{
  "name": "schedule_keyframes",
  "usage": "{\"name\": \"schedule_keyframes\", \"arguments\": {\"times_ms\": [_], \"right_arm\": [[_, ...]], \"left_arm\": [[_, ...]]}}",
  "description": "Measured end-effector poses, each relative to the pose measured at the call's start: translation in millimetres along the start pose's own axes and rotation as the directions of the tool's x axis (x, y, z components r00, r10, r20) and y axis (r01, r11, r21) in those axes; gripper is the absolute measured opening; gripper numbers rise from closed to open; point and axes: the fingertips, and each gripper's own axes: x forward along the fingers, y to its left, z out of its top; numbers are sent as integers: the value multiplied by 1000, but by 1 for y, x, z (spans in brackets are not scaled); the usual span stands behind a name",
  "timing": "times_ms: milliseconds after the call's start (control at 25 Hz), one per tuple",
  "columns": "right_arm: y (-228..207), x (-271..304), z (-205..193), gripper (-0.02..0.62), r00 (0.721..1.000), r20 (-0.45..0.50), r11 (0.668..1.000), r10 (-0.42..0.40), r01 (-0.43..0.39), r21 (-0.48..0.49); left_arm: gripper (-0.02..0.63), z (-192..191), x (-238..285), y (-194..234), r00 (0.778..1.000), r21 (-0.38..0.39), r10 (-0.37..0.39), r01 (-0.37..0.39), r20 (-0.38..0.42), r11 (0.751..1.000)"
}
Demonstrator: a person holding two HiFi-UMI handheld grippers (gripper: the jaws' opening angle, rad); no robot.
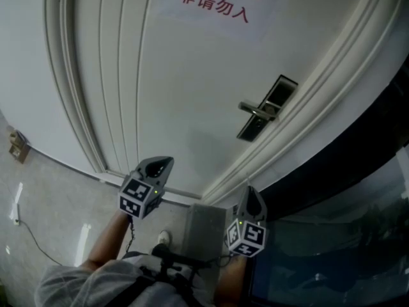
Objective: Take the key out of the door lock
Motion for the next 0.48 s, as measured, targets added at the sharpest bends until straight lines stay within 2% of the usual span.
{"name": "schedule_keyframes", "arguments": {"times_ms": [480], "right_arm": [[-1, -5, -4, 21, 1000, -5, 1000, 9, -9, -15]], "left_arm": [[8, 0, -4, -10, 1000, 20, 2, -2, 1, 1000]]}}
